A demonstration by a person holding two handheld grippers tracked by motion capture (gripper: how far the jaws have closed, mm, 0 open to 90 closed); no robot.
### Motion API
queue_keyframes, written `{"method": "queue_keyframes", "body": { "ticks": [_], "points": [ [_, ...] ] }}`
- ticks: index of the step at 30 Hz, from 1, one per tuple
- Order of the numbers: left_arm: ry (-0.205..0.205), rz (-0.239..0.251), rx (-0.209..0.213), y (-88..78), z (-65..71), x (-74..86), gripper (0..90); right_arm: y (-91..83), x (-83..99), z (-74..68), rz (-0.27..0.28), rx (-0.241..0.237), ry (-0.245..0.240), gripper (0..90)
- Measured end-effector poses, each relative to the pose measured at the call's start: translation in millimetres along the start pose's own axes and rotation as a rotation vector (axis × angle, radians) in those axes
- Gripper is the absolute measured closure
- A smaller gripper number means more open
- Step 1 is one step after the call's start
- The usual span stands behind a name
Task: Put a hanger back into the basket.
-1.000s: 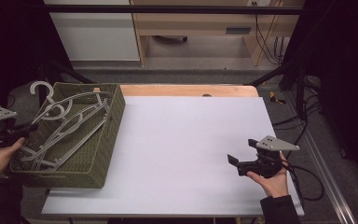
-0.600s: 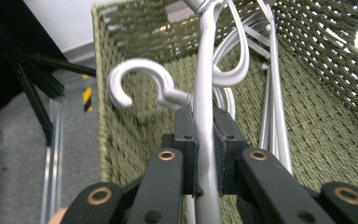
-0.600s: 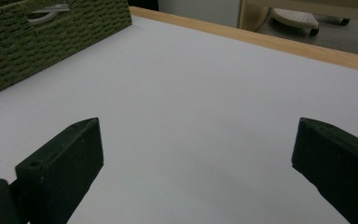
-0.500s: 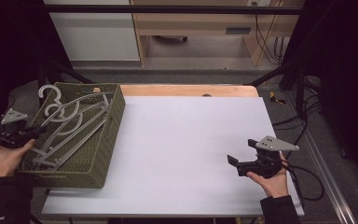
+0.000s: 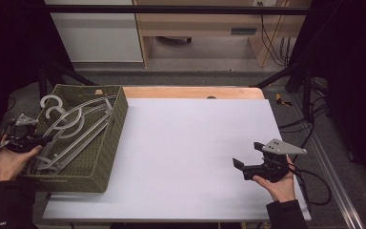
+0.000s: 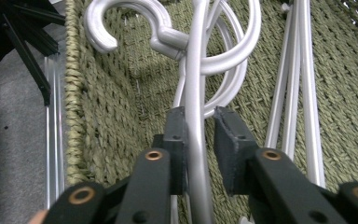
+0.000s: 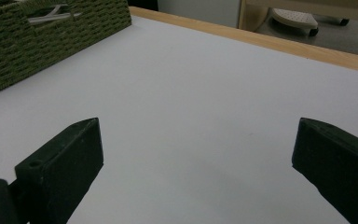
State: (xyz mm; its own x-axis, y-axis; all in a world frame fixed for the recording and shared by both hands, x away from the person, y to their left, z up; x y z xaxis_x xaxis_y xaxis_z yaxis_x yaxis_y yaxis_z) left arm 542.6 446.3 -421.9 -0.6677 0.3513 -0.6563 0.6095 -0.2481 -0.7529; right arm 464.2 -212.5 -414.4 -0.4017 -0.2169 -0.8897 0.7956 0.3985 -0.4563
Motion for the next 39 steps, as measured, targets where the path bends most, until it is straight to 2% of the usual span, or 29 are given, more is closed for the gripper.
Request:
{"method": "queue_keyframes", "body": {
  "ticks": [2,5,9,11,15,17,18,22,27,29,31,34,36,39],
  "points": [
    [0.014,0.003,-0.001,0.1,1.2,-0.4,68.3,-0.1,-0.1,-0.8,0.001,-0.004,0.002,2.3],
    [0.013,0.013,-0.001,-0.9,1.4,-1.0,64.2,0.0,0.1,-0.1,0.001,-0.001,0.000,2.3],
    [-0.015,0.079,0.003,-7.6,-0.6,-3.5,61.7,0.2,0.2,-0.2,0.000,-0.002,-0.001,2.3],
    [-0.017,0.087,0.005,-11.2,0.7,-4.7,61.4,0.4,0.3,-0.2,0.001,-0.004,-0.003,2.3],
    [-0.021,0.181,0.053,-20.6,12.3,-14.2,58.2,-1.0,-0.6,0.1,0.008,0.000,0.005,2.3],
    [-0.020,0.239,0.085,-25.9,21.2,-19.4,55.8,-1.4,-1.1,0.7,0.016,0.004,0.007,2.3],
    [-0.019,0.252,0.110,-28.4,26.8,-21.4,53.4,-1.6,-1.2,0.6,0.016,0.003,0.008,2.3],
    [-0.009,0.337,0.166,-37.8,50.9,-29.0,44.0,-1.2,-1.6,0.5,0.024,0.005,0.006,2.2],
    [-0.002,0.412,0.246,-42.5,84.6,-33.7,33.3,-3.0,-3.4,0.8,0.045,0.001,0.014,2.1],
    [0.004,0.436,0.278,-43.7,99.3,-33.5,28.2,-4.2,-4.0,1.1,0.058,0.000,0.017,2.1],
    [0.024,0.448,0.309,-44.8,114.7,-31.4,26.6,-4.8,-4.6,1.1,0.068,-0.002,0.017,2.1],
    [0.047,0.470,0.378,-45.8,139.1,-26.2,25.3,-5.9,-4.6,1.6,0.081,-0.007,0.022,1.9],
    [0.069,0.473,0.406,-43.3,155.1,-22.8,24.3,-6.7,-4.0,3.0,0.086,-0.009,0.029,1.7],
    [0.084,0.482,0.413,-39.1,170.4,-20.4,21.5,-8.5,-2.3,5.3,0.089,-0.012,0.038,1.8]
  ]
}}
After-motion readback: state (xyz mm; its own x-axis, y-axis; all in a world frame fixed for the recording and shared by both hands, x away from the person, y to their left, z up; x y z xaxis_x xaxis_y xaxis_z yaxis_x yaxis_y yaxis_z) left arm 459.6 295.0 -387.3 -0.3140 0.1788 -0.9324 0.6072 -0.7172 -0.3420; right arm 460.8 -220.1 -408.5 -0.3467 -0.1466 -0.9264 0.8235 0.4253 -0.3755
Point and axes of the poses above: each handheld gripper's, and its own axes: y roughly forward along the jaws, x roughly out of its underside, z roughly to its right, the point moved 6 cm from there along y, roughly forward along the jaws, and after that the axes turned 10 degrees about x, right-handed, at the moved point
